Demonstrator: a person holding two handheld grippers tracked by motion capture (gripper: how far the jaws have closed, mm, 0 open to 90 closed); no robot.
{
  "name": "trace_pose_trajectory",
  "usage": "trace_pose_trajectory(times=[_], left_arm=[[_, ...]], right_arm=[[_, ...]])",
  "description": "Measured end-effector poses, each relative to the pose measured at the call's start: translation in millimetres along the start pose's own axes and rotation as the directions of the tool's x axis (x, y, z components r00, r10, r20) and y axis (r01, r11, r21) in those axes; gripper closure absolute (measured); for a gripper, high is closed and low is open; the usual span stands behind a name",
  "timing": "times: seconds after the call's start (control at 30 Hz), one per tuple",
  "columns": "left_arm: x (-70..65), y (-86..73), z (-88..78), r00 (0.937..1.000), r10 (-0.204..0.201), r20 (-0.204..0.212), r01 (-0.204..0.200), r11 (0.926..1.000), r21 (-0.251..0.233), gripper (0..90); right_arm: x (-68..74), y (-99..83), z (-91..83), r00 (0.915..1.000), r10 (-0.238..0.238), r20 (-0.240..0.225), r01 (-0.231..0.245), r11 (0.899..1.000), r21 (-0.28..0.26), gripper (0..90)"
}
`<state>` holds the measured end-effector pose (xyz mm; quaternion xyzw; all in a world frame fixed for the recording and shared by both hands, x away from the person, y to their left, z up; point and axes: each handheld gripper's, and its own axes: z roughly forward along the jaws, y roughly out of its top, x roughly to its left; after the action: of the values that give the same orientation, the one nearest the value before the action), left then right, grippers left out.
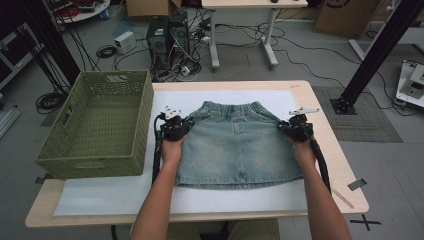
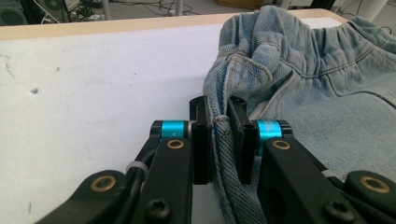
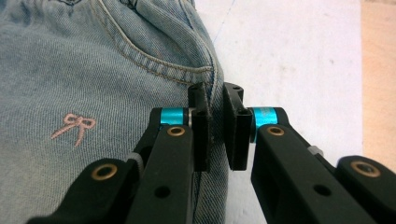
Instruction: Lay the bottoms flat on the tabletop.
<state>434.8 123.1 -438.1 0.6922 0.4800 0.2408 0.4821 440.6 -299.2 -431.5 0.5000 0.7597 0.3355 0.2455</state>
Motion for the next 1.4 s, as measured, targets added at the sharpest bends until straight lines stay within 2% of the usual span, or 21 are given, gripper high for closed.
trace_pose_trajectory(times=[0.1, 0.13, 0.2, 0.23, 0.3, 0.37, 0.4, 0.47, 0.5, 0.57, 0.63, 0.73, 0.83, 0.87, 0.93, 1.0, 1.1, 1.17, 1.23, 1.3, 1.4], left_arm=[[-0.9, -4.5, 5.8, 1.0, 0.005, -0.007, -0.004, 0.9991, 0.041, 76.7], [-0.3, -5.6, 5.9, 0.9999, -0.003, -0.017, 0.004, 0.9983, 0.058, 70.9], [3.4, -6.7, 3.2, 0.9989, -0.047, -0.008, 0.048, 0.9955, 0.081, 56.5], [4.2, -7.1, 0.5, 0.9986, -0.053, 0.002, 0.053, 0.9953, 0.082, 53.1], [4.4, -8.1, -4.3, 0.9984, -0.053, 0.021, 0.051, 0.9946, 0.09, 50.7], [2.8, -11.2, -8.3, 0.9969, -0.067, 0.04, 0.062, 0.9926, 0.104, 49.2], [1.7, -13.5, -10.3, 0.9969, -0.06, 0.05, 0.055, 0.9926, 0.109, 49.3], [-1.3, -17.9, -13.3, 0.9961, -0.058, 0.067, 0.049, 0.9907, 0.127, 50.0], [-2.3, -19.5, -14.7, 0.9957, -0.059, 0.071, 0.049, 0.9897, 0.135, 50.0], [-3.6, -21.6, -18.8, 0.9949, -0.067, 0.076, 0.055, 0.9881, 0.144, 50.3], [-4.5, -23.6, -23.9, 0.9941, -0.073, 0.081, 0.059, 0.9852, 0.161, 51.3], [-5.2, -29.8, -30.8, 0.9923, -0.1, 0.074, 0.083, 0.9771, 0.196, 52.6], [-6.4, -33.7, -35.4, 0.9912, -0.111, 0.073, 0.092, 0.9715, 0.218, 54.2], [-7.3, -34.6, -37.0, 0.9906, -0.114, 0.076, 0.094, 0.9701, 0.224, 55.5], [-8.3, -36.2, -39.0, 0.9894, -0.123, 0.078, 0.103, 0.9694, 0.223, 57.2], [-8.8, -37.4, -41.0, 0.9882, -0.131, 0.08, 0.11, 0.9683, 0.224, 58.8], [-11.7, -39.4, -44.1, 0.9885, -0.122, 0.09, 0.099, 0.9684, 0.229, 68.6], [-13.8, -39.9, -46.2, 0.9906, -0.105, 0.088, 0.084, 0.9728, 0.216, 77.7], [-14.2, -40.0, -47.1, 0.9917, -0.101, 0.08, 0.082, 0.9748, 0.207, 83.1], [-14.8, -39.7, -46.7, 0.9928, -0.092, 0.076, 0.075, 0.9758, 0.205, 83.4], [-15.9, -39.9, -48.0, 0.9942, -0.086, 0.064, 0.072, 0.978, 0.196, 80.2]], right_arm=[[0.8, -3.0, 5.0, 0.9998, 0.015, 0.012, -0.015, 1.0, 0.023, 83.6], [2.0, -3.3, 5.9, 0.9998, 0.012, 0.017, -0.012, 1.0, 0.025, 83.4], [4.0, -4.1, 7.1, 0.9998, -0.001, 0.018, 0.0, 0.999, 0.039, 80.5], [2.9, -4.5, 7.6, 0.9999, 0.014, -0.002, -0.014, 0.999, 0.041, 76.5], [2.2, -4.7, 5.4, 0.9999, 0.015, -0.007, -0.015, 0.999, 0.048, 69.5], [0.9, -4.6, 0.1, 0.9986, 0.046, -0.027, -0.045, 0.998, 0.035, 57.1], [0.2, -4.8, -3.4, 0.9975, 0.058, -0.041, -0.057, 0.998, 0.021, 56.1], [0.1, -5.9, -10.8, 0.9981, 0.043, -0.045, -0.042, 0.999, 0.009, 51.3], [-0.8, -6.9, -14.2, 0.9967, 0.048, -0.065, -0.047, 0.999, 0.006, 50.7], [-1.8, -9.8, -21.1, 0.997, 0.037, -0.067, -0.037, 0.999, 0.006, 49.6], [-3.4, -14.7, -26.5, 0.9939, 0.045, -0.101, -0.045, 0.999, 0.002, 49.5], [-2.7, -25.5, -29.0, 0.9882, 0.047, -0.146, -0.043, 0.999, 0.026, 49.9], [2.3, -35.2, -27.0, 0.9893, 0.027, -0.144, -0.018, 0.998, 0.065, 51.6], [3.3, -36.8, -26.9, 0.9909, 0.02, -0.133, -0.01, 0.998, 0.069, 55.3], [5.6, -39.8, -29.0, 0.9972, -0.011, -0.074, 0.017, 0.996, 0.084, 68.7], [4.5, -42.3, -31.6, 0.9974, -0.047, -0.054, 0.052, 0.995, 0.085, 79.3], [2.5, -43.6, -33.8, 0.9944, -0.09, -0.054, 0.095, 0.992, 0.088, 84.6], [4.9, -42.4, -34.4, 0.9923, -0.121, -0.026, 0.123, 0.988, 0.094, 85.5], [4.0, -41.9, -37.4, 0.9944, -0.105, 0.013, 0.104, 0.991, 0.081, 85.7], [-1.4, -43.8, -39.4, 0.9987, -0.048, 0.015, 0.047, 0.997, 0.062, 85.7], [0.4, -45.6, -37.4, 0.9989, -0.045, 0.014, 0.044, 0.997, 0.068, 85.3]])
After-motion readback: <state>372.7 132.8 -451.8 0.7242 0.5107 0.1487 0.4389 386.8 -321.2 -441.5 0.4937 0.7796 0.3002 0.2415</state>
